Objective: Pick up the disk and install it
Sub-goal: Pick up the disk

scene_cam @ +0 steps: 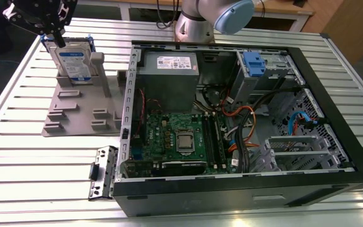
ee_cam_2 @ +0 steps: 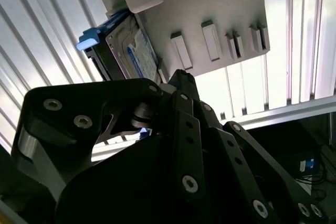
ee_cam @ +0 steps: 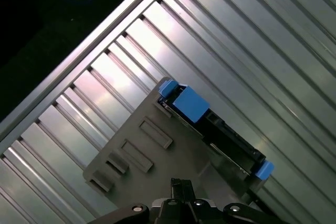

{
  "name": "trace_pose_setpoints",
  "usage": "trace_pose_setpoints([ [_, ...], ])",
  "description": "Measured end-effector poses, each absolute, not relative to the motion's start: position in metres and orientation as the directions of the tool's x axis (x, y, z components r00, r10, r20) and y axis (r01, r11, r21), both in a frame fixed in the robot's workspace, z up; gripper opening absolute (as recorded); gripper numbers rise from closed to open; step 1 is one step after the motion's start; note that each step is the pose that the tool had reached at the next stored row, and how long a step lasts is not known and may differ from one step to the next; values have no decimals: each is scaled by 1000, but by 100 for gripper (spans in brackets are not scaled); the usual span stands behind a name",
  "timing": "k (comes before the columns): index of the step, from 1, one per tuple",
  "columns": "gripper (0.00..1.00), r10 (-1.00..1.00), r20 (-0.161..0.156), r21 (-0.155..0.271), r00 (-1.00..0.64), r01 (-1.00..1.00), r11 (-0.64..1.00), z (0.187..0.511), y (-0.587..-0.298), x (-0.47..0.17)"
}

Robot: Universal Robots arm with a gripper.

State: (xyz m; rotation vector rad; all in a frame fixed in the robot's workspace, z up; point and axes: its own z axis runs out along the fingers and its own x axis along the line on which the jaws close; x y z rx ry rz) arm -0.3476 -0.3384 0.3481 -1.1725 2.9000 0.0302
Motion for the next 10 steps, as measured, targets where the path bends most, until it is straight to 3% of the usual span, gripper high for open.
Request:
trace_pose_setpoints([
  [10,10,-718,-19,12,-695,-719,695,348,-338,-348],
])
